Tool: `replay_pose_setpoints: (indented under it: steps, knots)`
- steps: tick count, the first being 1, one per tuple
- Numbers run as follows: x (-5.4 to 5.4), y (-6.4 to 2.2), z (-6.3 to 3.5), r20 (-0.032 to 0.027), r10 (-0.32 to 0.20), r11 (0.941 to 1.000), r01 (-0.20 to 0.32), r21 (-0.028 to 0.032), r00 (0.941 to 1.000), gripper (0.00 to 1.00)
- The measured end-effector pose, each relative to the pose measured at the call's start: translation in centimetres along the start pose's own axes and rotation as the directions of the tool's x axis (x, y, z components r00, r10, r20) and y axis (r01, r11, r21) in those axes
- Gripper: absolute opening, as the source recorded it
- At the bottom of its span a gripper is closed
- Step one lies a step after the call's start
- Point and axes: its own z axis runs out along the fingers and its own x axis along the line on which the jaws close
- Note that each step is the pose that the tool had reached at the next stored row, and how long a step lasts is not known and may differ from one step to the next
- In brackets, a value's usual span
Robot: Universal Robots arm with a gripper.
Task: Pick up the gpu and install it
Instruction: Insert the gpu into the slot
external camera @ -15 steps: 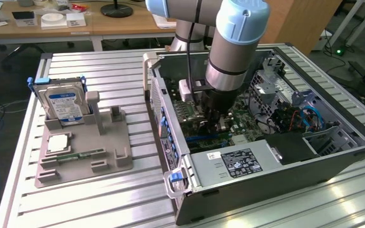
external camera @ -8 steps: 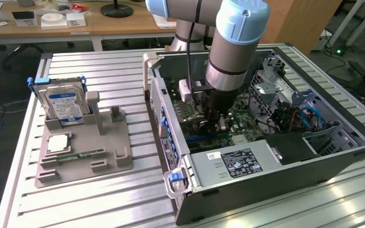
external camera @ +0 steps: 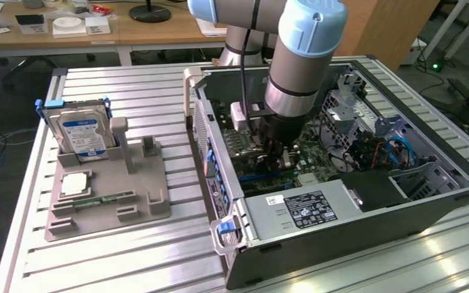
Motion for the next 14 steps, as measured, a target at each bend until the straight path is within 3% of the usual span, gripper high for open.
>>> replay_pose_setpoints:
  steps: [3,10,14]
  knots:
    - [-0.01,-0.01,0.02,-0.0020,0.000,1.0000,0.000,0.0003,1.0000,0.28]
    - [-0.10,0.01,0.01,-0.0212,-0.001,1.0000,0.001,0.0016,0.9998,0.28]
    - [-0.11,-0.04,0.01,-0.0242,-0.001,1.0000,0.001,0.0018,0.9997,0.28]
